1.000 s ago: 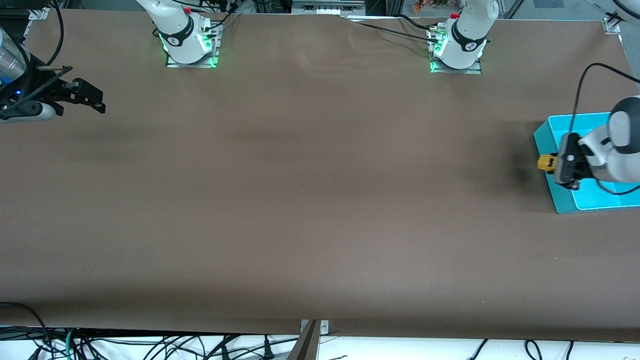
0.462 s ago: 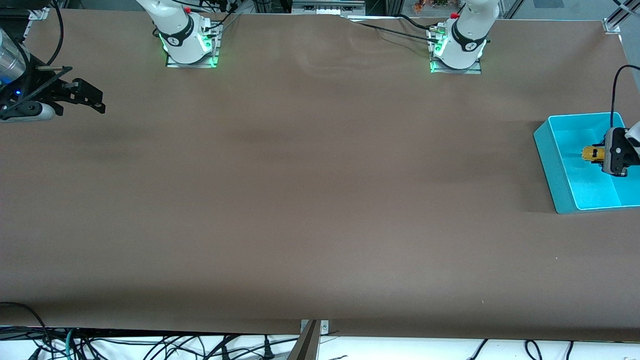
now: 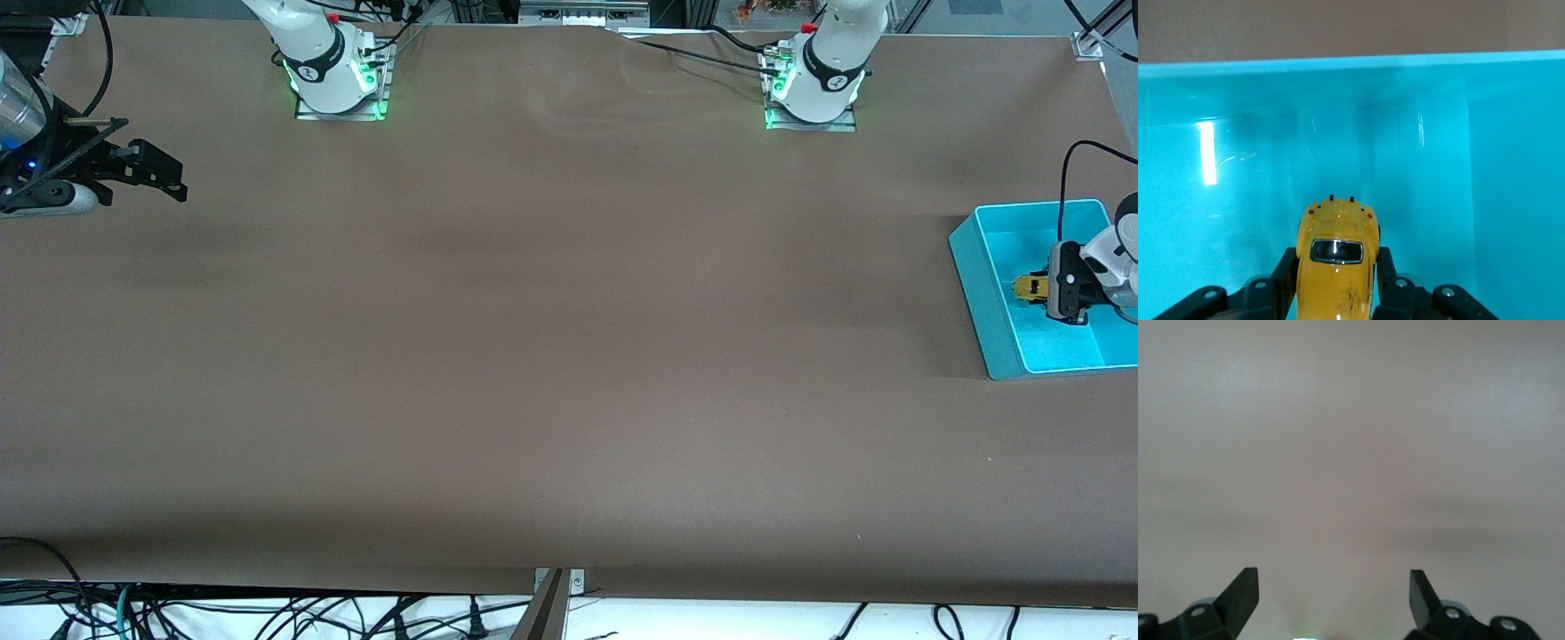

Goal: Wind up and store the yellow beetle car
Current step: 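Lift the car into the cyan tray and open the left gripper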

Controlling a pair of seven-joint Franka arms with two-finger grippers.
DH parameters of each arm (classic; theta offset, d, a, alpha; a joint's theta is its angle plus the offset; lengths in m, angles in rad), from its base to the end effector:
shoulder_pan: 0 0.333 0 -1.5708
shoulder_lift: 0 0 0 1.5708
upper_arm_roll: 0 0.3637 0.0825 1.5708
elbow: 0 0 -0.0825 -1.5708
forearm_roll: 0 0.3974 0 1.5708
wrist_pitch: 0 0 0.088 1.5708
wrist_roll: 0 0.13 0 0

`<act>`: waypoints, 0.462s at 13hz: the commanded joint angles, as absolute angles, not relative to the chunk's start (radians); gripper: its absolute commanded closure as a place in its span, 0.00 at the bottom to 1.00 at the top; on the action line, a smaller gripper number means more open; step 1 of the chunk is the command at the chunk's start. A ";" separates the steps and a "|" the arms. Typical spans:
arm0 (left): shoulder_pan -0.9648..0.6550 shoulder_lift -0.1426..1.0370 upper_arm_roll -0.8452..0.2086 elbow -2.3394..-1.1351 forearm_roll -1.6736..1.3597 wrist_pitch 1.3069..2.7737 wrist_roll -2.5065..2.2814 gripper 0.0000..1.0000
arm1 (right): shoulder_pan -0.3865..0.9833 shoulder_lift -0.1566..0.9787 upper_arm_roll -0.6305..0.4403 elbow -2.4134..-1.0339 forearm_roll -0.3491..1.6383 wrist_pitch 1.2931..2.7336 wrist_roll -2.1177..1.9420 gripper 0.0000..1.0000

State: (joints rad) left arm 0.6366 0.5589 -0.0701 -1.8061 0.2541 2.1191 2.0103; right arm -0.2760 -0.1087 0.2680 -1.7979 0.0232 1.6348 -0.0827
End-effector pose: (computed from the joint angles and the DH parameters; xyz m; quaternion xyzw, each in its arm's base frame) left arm 0.5425 0.3680 0.2261 0.6904 -0.7088 -0.1106 0.0929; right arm 0.5288 0.0056 0.6017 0.9990 0.0351 -0.0292 0.0015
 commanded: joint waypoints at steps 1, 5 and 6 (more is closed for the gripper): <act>0.649 0.491 -0.092 -1.818 0.270 2.100 2.026 0.00 | -0.276 -0.097 0.267 -1.769 0.021 1.609 -0.072 0.00; 0.646 0.356 -0.217 -1.757 0.265 1.941 1.945 0.00 | -0.276 -0.097 0.267 -1.769 0.021 1.606 -0.074 0.00; 0.644 0.342 -0.254 -1.715 0.261 1.851 1.895 0.00 | -0.276 -0.098 0.268 -1.769 0.023 1.603 -0.072 0.00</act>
State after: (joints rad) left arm 0.6414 0.4023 -0.1962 -1.7566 0.2541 1.9749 1.9612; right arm -0.2760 -0.1085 0.2672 -1.7979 0.0232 1.6331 -0.0827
